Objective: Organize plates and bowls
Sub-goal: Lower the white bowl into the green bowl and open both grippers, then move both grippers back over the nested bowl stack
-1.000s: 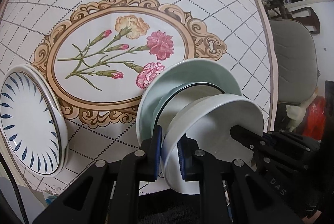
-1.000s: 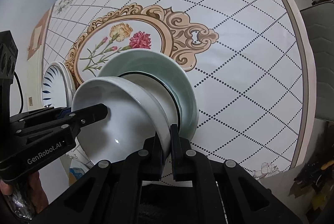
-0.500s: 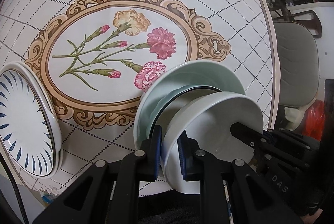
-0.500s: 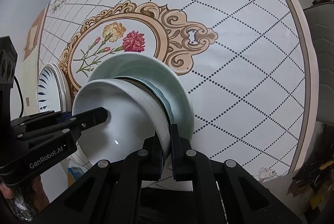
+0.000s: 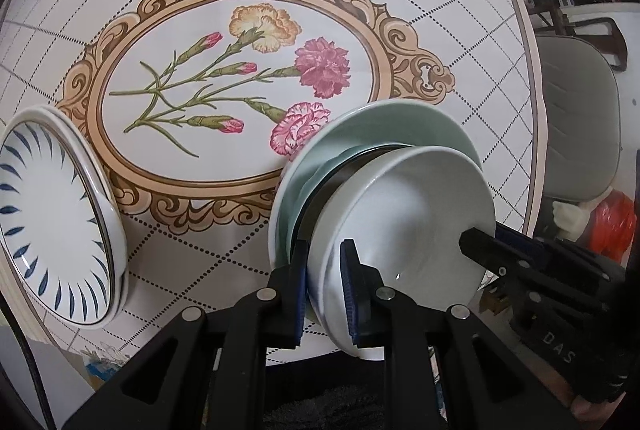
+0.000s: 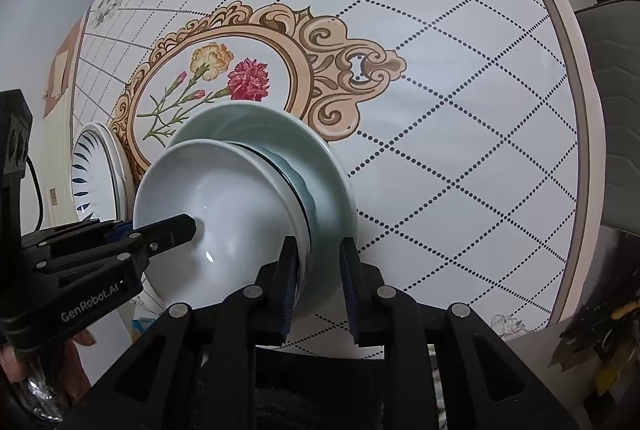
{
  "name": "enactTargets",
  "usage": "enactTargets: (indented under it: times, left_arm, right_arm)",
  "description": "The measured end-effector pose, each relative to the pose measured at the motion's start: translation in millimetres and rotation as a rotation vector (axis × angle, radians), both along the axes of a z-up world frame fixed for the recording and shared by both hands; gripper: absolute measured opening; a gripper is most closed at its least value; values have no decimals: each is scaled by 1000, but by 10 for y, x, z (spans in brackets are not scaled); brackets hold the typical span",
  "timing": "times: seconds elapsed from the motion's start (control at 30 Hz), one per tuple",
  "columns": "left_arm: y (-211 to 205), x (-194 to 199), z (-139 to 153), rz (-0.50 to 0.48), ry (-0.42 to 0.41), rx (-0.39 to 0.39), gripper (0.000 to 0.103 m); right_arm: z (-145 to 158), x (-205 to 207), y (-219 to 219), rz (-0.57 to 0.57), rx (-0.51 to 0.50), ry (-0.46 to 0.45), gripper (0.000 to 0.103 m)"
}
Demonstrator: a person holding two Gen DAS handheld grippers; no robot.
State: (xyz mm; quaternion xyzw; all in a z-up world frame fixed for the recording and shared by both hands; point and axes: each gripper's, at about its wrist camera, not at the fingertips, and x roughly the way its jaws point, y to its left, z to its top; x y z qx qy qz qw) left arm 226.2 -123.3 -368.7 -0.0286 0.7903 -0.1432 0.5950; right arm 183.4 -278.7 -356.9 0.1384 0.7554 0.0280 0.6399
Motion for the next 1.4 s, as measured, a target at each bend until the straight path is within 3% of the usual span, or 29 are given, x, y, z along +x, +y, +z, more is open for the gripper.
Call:
enactTargets:
  times: [0.27,0.3,0.4,0.67,0.7,0.8,0.87,0.93,0.97,1.03,1.13,1.23,1.4]
  left_arm:
    - [50,-10,42,33,25,11,16]
    - [60,-8,60,37,22,19,22]
    - [61,21,137,36,-10,32,29]
    - [92,12,348,19,-77,56,29]
    - [101,-10,415,10,-102,64,29]
    - [130,-128,644,-15,-189,98,29]
    - [161,-228,822,-26,-255,125,34]
    - [194,-321,976,-30,-310,140,52]
    - [214,-381,1076,-29,-343,148,55]
    - [250,-492,1286,-32,-412,160,64]
    - [263,-606,1500,-36,-476,168,68]
    - [296,-698,1691,-28,-529,187,88]
    - [351,-840,1949,-13,-598,201,94]
  right_arm:
    - [78,-52,-31,14,-22,-12,32]
    - [85,-58,-39,12,-23,-12,32]
    - [108,-70,-64,7,-21,-17,32]
    - [324,-103,-69,13,-31,-62,33]
    - [402,-122,-58,22,-45,-83,37]
    - [650,-205,-13,41,-79,-152,67]
    - [800,-281,19,49,-105,-191,72]
    - [929,-375,54,50,-126,-217,72]
    - [986,-428,71,47,-127,-228,73]
    - [1118,-553,111,46,-134,-253,84]
    - [1333,-746,198,48,-164,-301,88]
    - [1524,-905,245,29,-175,-335,101]
    - [1847,-1119,317,-11,-234,-400,103]
